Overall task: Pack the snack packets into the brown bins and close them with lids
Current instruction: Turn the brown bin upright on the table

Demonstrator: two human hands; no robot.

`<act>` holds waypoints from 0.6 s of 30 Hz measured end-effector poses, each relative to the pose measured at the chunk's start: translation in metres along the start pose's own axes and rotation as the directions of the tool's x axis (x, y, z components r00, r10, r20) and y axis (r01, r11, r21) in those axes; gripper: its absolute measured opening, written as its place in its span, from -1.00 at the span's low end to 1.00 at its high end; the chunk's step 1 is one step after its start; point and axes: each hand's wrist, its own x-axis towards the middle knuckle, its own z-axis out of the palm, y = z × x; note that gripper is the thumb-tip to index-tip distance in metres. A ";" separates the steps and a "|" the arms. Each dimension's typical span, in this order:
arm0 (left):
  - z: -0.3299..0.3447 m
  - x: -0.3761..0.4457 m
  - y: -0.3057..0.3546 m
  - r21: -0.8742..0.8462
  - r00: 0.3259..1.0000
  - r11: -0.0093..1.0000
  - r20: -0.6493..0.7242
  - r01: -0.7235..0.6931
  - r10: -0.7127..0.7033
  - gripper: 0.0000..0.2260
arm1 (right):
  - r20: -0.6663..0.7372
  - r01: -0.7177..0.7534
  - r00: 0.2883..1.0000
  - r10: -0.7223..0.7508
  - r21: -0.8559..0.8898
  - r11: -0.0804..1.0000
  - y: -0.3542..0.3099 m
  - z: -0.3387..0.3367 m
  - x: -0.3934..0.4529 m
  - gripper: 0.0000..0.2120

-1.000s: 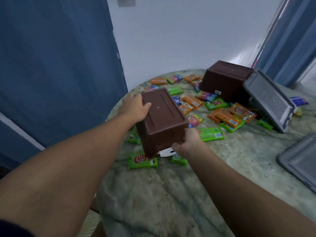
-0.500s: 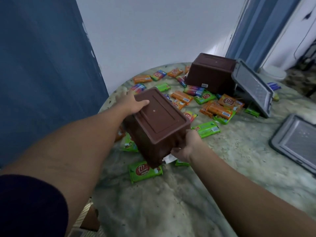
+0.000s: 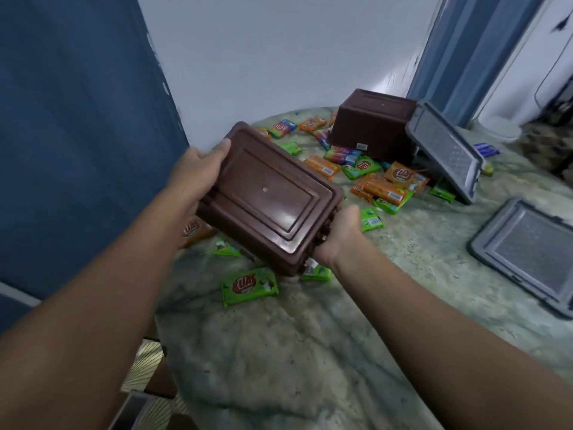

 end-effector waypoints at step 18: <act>0.044 -0.197 -0.008 -0.783 0.957 0.558 0.280 0.277 -0.082 -0.33 | 0.279 0.105 0.955 -0.102 0.003 0.994 -0.074 -0.196 -0.026 -0.31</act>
